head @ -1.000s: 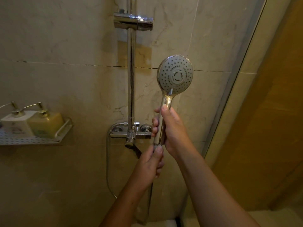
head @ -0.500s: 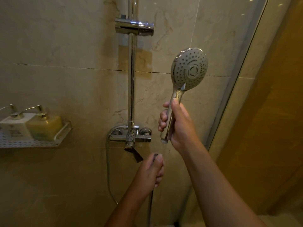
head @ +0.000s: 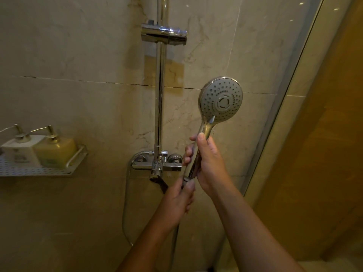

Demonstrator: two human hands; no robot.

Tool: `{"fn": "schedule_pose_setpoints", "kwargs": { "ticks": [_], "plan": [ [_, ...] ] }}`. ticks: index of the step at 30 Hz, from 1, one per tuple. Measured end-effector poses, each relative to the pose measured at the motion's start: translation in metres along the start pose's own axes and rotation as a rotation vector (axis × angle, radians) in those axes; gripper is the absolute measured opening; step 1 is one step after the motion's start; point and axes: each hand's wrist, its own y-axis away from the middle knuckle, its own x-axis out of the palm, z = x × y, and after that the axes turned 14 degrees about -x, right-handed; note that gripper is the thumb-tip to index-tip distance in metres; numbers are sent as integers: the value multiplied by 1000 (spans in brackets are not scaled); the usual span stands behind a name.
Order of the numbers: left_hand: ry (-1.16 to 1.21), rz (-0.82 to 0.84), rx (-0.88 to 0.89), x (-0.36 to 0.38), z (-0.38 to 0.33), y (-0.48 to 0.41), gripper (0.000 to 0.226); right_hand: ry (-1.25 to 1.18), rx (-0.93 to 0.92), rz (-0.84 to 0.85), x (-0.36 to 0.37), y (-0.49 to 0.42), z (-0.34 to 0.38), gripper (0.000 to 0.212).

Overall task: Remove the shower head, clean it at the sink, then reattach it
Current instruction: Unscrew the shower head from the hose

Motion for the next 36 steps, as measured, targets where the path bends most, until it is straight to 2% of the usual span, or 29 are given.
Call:
{"fn": "schedule_pose_setpoints", "kwargs": {
  "ticks": [8, 10, 16, 19, 21, 23, 26, 30, 36],
  "plan": [
    [-137, -22, 56, -16, 3, -15, 10, 49, -41, 17, -1, -5, 4, 22],
    [-200, -64, 49, -22, 3, -20, 15, 82, -54, 11, -4, -7, 6, 21],
    [-305, -44, 29, -37, -10, -28, 27, 245, -70, -5, -17, -3, 1, 15],
    [-362, 9, 51, -40, -13, -32, 17, 308, -63, 38, -23, 2, -7, 13],
    [-410, 6, 58, -44, -12, -37, 22, 328, -66, 54, -27, 5, -13, 11],
    [-497, -31, 95, -48, -12, -43, 33, 370, -54, 48, -34, 6, -18, 12],
    [-595, -75, 183, -48, -18, -51, 35, 426, 25, 8, -44, 8, -27, 17],
    [-602, -85, 194, -46, -21, -59, 36, 483, 67, 37, -53, 6, -34, 14],
    [-482, -64, 203, -35, -30, -67, 39, 415, 29, 102, -64, -9, -32, 6]
  ]
}}
